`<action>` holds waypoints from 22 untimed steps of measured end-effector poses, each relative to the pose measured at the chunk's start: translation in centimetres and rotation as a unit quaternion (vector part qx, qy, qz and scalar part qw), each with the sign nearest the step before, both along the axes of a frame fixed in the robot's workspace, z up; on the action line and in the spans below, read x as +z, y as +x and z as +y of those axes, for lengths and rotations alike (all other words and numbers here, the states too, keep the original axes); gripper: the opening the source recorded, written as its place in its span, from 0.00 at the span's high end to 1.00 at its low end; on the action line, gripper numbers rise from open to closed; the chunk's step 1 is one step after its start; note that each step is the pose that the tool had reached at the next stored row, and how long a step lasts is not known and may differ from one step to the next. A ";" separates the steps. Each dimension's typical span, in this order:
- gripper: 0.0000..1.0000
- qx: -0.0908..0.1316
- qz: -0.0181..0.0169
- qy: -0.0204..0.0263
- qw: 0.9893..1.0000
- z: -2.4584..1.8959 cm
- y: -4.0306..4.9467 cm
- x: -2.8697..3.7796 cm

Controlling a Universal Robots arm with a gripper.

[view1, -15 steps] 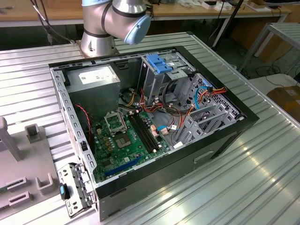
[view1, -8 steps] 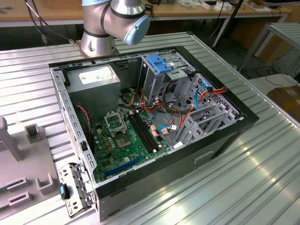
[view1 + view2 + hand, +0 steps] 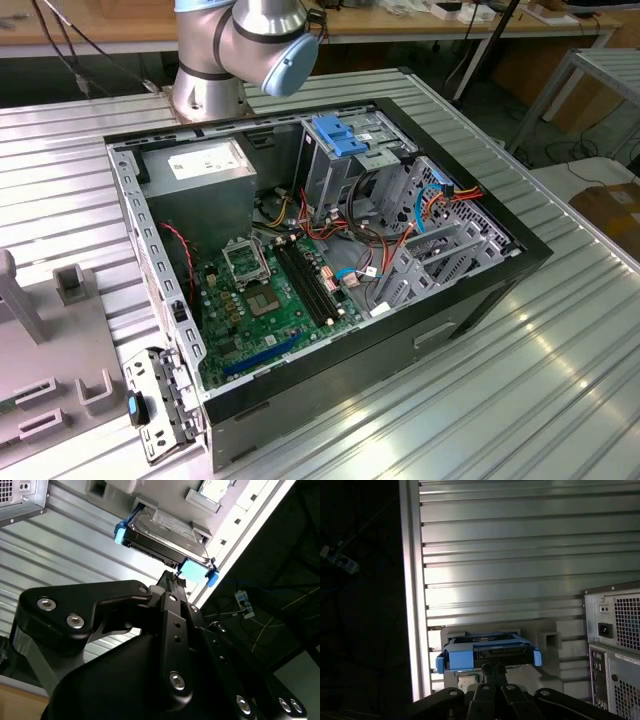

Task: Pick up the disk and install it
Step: 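Reach for the disk, then pick up the disk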

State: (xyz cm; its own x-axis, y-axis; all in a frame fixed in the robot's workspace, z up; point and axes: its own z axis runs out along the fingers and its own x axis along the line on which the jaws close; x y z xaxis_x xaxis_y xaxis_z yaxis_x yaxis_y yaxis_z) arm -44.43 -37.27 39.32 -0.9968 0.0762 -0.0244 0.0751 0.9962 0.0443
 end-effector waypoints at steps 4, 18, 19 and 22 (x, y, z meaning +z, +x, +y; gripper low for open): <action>0.89 0.000 0.000 0.000 1.000 0.00 -1.42 -0.01; 0.89 0.000 0.000 0.000 1.000 0.00 -2.34 0.00; 0.89 0.000 0.000 0.000 1.000 0.00 -2.34 0.00; 0.89 0.000 0.000 0.000 1.000 0.00 -2.35 0.00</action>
